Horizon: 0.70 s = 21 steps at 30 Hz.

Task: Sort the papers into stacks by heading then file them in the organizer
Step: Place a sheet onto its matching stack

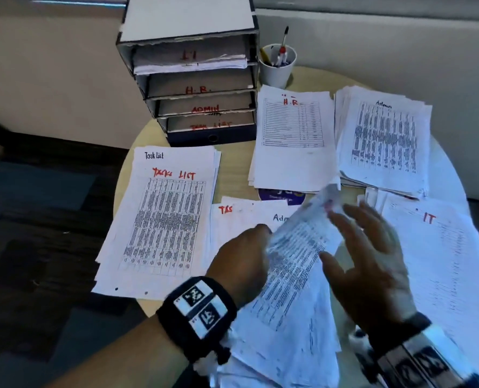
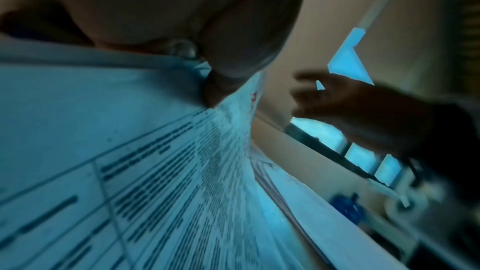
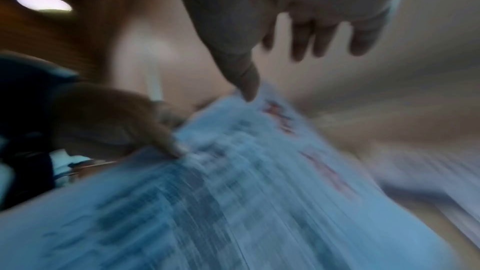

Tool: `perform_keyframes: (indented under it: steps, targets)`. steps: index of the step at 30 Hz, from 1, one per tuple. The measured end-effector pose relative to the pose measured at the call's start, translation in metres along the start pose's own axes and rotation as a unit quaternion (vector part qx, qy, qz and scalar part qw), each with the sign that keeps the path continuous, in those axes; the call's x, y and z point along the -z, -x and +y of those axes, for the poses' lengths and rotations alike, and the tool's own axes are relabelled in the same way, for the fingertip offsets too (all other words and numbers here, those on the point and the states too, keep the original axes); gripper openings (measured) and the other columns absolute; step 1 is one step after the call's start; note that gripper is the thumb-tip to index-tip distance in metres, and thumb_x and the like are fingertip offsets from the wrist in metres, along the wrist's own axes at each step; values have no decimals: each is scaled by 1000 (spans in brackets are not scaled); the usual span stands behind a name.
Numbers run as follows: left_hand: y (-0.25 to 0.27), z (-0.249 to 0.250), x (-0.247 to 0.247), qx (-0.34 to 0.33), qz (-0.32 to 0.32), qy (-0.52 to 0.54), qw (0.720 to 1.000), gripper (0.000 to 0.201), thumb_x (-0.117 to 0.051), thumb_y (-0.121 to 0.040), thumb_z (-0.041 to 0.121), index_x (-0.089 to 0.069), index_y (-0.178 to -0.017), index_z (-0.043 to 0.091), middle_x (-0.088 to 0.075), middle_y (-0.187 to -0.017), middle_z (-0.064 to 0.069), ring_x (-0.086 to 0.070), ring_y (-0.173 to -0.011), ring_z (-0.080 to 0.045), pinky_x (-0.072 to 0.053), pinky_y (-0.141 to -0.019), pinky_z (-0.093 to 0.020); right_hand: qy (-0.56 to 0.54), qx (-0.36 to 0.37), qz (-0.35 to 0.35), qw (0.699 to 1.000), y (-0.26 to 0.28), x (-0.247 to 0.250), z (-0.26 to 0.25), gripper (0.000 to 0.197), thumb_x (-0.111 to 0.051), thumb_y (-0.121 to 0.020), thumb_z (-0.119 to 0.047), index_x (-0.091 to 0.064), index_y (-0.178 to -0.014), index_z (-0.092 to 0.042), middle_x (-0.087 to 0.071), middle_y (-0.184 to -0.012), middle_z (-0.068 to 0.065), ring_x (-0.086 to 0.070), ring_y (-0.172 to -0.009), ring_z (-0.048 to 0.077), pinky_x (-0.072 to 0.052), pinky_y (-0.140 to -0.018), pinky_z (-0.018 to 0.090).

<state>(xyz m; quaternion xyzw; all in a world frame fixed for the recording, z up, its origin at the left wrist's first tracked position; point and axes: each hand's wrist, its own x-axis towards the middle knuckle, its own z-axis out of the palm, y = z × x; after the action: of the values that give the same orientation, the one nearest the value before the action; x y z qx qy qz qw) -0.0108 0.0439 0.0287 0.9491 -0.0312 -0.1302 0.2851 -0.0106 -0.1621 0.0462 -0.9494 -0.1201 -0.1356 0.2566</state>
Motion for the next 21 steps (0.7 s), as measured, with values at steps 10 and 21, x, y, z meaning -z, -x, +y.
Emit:
perform_keyframes:
  steps: [10, 21]
  targets:
    - [2, 21, 66, -127, 147, -113, 974, 15, -44, -89, 28, -58, -87, 25, -59, -78, 9, -54, -74, -18, -47, -84, -39, 144, 6, -280, 949, -48, 41, -17, 24, -62, -76, -18, -45, -62, -27, -55, -61, -5, -60, -64, 23, -50, -59, 34]
    - [-3, -11, 77, 107, 69, 467, 875, 32, -71, -89, 16, -56, -67, -1, -64, -55, 9, -61, -59, -4, -46, -59, -9, -285, -212, -101, 929, -45, 36, 1, 17, -77, -76, -30, -72, -91, -25, -76, -85, -1, -72, -82, 25, -58, -76, 49]
